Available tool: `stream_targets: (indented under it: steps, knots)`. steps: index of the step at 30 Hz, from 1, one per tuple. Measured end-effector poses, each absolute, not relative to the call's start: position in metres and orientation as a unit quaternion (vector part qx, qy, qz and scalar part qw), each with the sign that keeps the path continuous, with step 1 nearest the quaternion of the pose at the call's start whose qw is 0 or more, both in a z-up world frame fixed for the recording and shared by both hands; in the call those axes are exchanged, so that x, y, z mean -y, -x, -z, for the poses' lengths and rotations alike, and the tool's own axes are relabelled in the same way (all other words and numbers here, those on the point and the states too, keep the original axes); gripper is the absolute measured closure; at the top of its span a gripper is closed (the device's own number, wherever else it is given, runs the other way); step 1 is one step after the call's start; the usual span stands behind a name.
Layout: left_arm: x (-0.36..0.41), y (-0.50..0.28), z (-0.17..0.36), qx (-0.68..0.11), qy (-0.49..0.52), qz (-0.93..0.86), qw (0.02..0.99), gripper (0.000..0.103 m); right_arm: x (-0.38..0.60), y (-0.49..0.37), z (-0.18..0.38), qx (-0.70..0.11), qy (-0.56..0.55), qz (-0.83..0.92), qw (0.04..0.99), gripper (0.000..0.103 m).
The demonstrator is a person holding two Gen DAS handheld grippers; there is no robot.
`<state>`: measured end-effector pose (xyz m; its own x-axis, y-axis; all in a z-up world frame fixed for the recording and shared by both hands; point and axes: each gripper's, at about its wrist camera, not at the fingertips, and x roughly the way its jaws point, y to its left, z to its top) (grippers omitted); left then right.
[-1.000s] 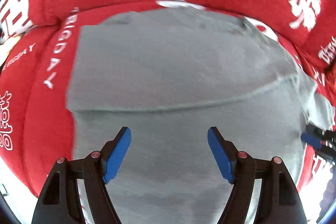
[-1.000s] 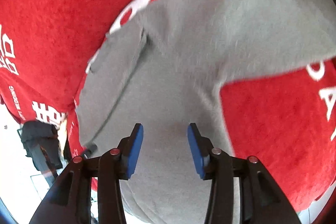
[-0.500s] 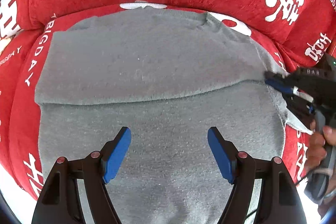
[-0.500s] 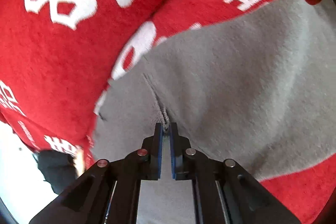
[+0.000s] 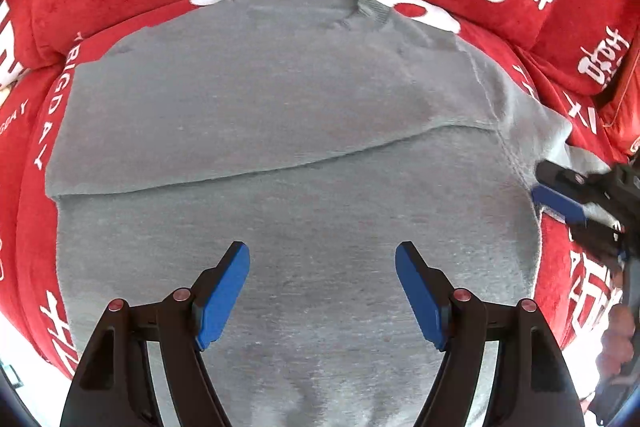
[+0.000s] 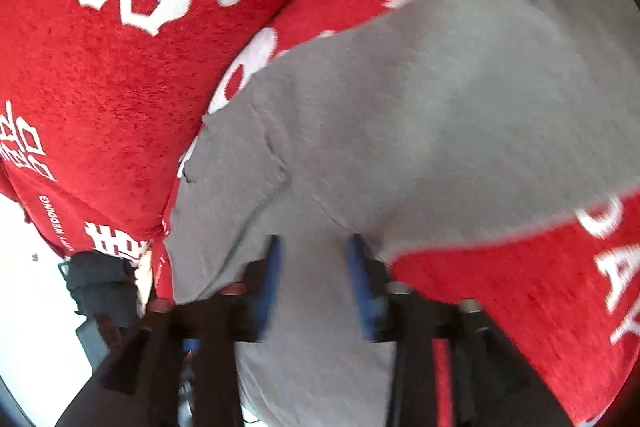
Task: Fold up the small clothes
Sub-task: 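Reach the right gripper to the other sleeve cuff and grasp it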
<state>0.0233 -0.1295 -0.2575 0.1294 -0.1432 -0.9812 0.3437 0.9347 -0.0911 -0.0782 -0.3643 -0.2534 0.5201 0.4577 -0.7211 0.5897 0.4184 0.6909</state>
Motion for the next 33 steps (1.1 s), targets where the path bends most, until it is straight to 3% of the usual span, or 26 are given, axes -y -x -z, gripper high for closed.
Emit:
stream_targets:
  steps: [11, 16, 33]
  knots:
    - [0.181, -0.015, 0.259, -0.643, -0.105, 0.188, 0.735, 0.027, 0.406, 0.18, 0.259, -0.446, -0.584, 0.103, 0.67, 0.058]
    - [0.206, -0.008, 0.26, -0.641, -0.119, 0.201, 0.731, 0.027, 0.429, 0.211, 0.262, -0.418, -0.598, 0.136, 0.67, 0.05]
    - [0.267, 0.015, 0.266, -0.637, -0.138, 0.25, 0.716, 0.027, 0.526, 0.264, 0.259, -0.325, -0.629, 0.224, 0.67, 0.05]
